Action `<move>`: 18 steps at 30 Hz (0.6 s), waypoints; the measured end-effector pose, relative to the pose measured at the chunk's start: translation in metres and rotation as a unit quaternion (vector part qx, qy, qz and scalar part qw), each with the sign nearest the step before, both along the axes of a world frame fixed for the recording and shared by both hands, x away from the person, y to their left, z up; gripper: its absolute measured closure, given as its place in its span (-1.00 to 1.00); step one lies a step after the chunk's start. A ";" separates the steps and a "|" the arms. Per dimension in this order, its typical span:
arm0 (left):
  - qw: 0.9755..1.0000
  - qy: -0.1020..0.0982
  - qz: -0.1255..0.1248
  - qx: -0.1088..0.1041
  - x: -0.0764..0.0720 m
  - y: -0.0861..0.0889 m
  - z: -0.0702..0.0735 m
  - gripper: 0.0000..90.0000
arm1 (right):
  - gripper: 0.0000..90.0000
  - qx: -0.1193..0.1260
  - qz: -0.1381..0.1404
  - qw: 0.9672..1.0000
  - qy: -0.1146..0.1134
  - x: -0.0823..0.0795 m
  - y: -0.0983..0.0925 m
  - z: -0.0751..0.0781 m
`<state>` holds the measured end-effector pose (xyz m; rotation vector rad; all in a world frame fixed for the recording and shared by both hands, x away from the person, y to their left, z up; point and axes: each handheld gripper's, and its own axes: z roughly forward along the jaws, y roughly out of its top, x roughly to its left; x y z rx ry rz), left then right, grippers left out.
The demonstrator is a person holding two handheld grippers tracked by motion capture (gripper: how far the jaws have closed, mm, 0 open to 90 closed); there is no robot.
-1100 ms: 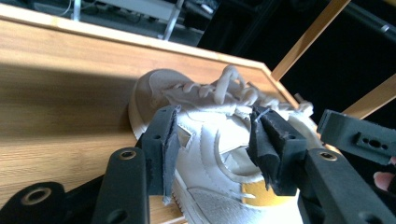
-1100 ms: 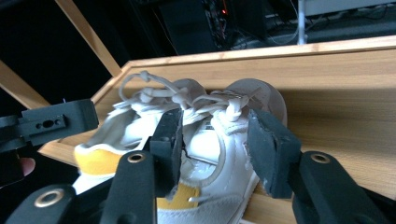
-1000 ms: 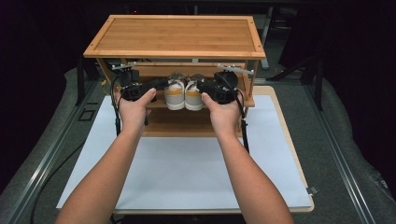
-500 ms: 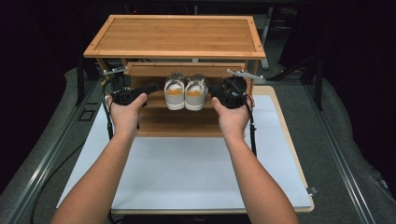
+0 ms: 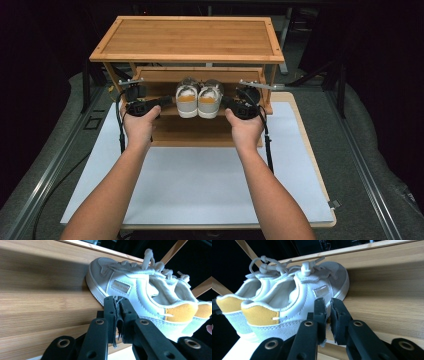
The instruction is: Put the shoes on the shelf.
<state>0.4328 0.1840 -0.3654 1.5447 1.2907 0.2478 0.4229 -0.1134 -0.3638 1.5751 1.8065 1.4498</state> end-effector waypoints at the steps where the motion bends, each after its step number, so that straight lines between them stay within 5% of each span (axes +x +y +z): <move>1: 1.000 -0.001 -0.001 -0.002 0.001 -0.001 -0.001 0.92 | 0.86 -0.006 -0.001 1.000 0.005 0.000 0.000 0.000; 18: 1.000 0.001 -0.013 -0.003 0.004 -0.010 -0.004 0.99 | 1.00 0.004 0.000 1.000 -0.001 0.001 0.007 -0.003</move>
